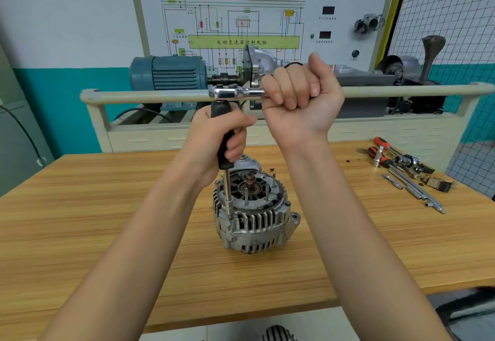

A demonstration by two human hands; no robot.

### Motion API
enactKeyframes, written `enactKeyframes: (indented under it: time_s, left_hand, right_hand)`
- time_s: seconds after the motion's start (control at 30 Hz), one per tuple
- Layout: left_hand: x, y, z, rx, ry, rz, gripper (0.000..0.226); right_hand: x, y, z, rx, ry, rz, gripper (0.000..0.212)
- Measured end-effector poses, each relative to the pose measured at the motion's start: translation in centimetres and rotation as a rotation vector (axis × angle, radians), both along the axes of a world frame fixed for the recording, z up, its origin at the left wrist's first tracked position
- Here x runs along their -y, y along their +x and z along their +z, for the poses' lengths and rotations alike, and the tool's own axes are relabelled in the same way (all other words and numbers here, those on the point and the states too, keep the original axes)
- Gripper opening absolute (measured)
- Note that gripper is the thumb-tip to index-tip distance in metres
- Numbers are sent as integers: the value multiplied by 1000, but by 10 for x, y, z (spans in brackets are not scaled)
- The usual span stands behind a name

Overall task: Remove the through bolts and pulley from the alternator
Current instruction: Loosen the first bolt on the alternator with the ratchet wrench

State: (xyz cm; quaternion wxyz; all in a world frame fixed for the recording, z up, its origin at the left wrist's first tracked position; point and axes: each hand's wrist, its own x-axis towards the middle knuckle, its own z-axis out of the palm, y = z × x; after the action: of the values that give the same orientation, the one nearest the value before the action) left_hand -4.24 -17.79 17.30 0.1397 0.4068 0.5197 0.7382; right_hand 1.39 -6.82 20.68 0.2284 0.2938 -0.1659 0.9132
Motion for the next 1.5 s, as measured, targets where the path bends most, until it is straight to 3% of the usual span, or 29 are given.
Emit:
enactKeyframes:
  time_s: [0.1,0.2,0.37,0.47,0.53,0.67,0.8,0.87,0.97,1.07,1.17,1.23,1.37,1.5]
  left_hand:
    - [4,0,2,-13,-97,-193,36]
    - [6,-1,4,35,-137,-196,42]
    - [-11,5,3,147,-43,269,45]
    - [-19,11,2,107,-11,476,39]
    - [-18,10,1,95,1,465,40]
    - [-3,3,2,70,-37,205,43]
    - [7,-4,3,34,-62,-105,37]
    - [7,-5,4,45,-100,-236,38]
    - [5,-7,4,118,-107,-211,46]
    - [-4,-2,3,168,-71,71,49]
    - [-14,7,1,166,8,371,43]
    - [-17,10,0,129,40,477,40]
    - [-9,7,-1,106,9,349,43]
    - [4,-2,1,56,-38,68,43]
  right_hand:
    - [-3,-3,-1,3,-101,121,48]
    - [6,2,-3,-31,-53,9,47]
    - [39,11,-7,-170,231,-561,46]
    - [58,13,-11,-188,267,-822,37]
    - [55,12,-11,-218,257,-782,39]
    - [26,7,-1,-159,227,-396,51]
    - [5,-3,2,-16,20,-18,49]
    - [2,-5,2,-8,-49,70,49]
    - [8,-2,1,-23,0,-40,48]
    - [25,4,-2,-106,165,-317,50]
    - [50,10,-9,-182,274,-679,38]
    - [59,12,-12,-200,295,-791,36]
    - [45,9,-8,-239,266,-583,47]
    - [17,1,1,-92,156,-203,52]
